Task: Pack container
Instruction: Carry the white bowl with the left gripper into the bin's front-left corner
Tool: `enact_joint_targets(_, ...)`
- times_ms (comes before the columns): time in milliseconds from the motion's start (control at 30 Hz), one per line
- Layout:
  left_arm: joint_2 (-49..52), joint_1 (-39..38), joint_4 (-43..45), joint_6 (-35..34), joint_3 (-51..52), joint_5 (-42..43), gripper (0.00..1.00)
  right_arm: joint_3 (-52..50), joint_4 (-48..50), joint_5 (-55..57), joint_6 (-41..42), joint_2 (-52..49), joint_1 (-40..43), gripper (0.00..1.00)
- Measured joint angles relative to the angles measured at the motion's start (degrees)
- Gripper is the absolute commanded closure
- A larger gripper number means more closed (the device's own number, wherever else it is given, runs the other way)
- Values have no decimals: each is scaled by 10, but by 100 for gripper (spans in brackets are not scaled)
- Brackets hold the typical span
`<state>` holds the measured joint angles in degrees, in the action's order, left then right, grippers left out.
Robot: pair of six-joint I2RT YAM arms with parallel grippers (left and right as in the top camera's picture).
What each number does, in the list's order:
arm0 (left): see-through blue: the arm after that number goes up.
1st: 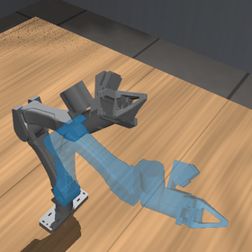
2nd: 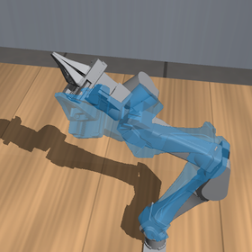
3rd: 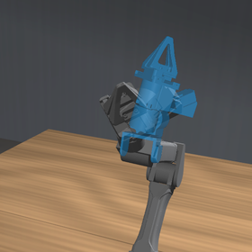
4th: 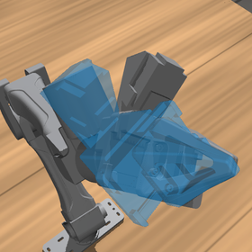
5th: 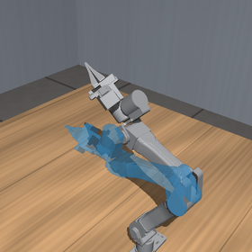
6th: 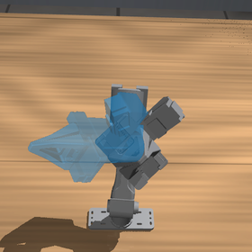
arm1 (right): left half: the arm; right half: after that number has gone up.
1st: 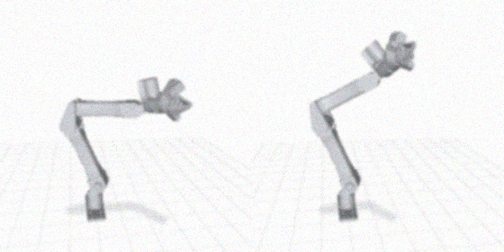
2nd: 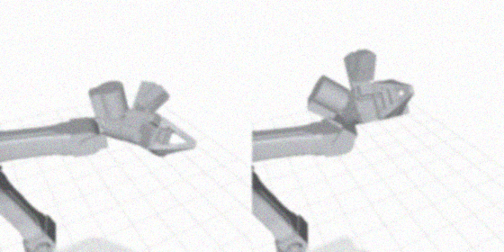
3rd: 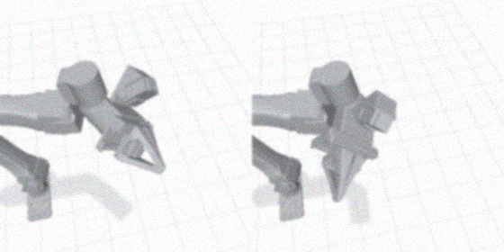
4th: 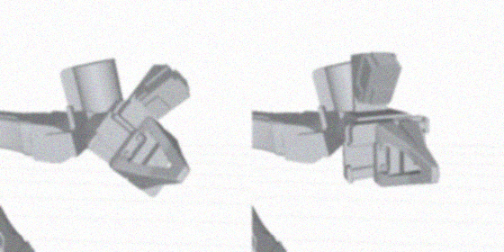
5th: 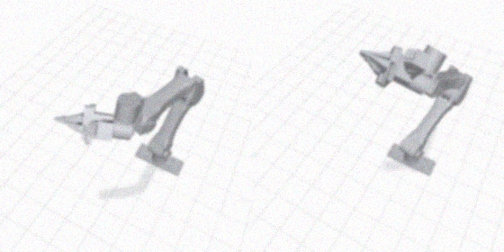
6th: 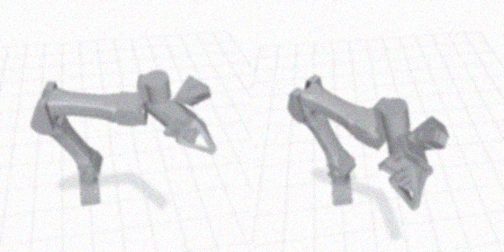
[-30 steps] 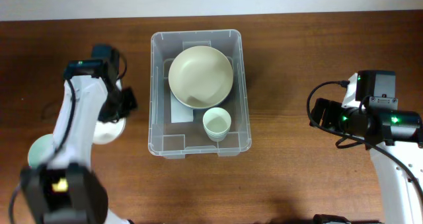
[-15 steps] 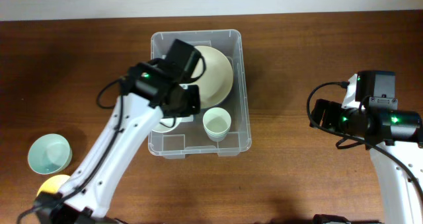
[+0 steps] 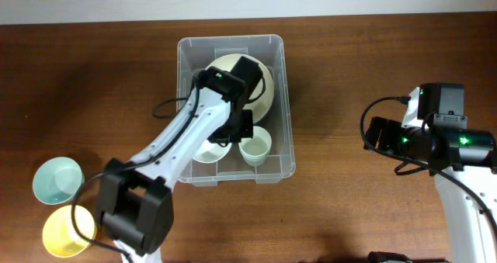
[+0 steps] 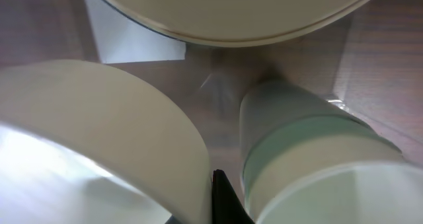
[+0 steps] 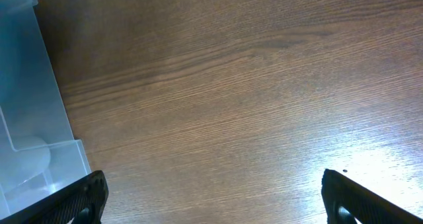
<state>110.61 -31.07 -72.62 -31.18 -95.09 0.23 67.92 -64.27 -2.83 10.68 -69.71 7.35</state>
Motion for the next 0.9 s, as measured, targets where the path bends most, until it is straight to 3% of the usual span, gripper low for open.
enact_joint_targets(267,25,1,10,-4,29,18,99,0,0,0,0,0,0,1)
enact_joint_targets(400,25,4,11,-4,36,21,94,0,0,0,0,0,0,1)
enact_joint_targets(433,25,7,11,-6,36,22,81,0,0,0,0,0,0,1)
enact_joint_targets(467,25,7,11,-6,36,22,61,0,0,0,0,0,0,1)
enact_joint_targets(533,25,8,11,-9,36,22,43,0,0,0,0,0,0,1)
enact_joint_targets(900,25,50,-24,8,6,24,41,0,0,0,0,0,0,1)
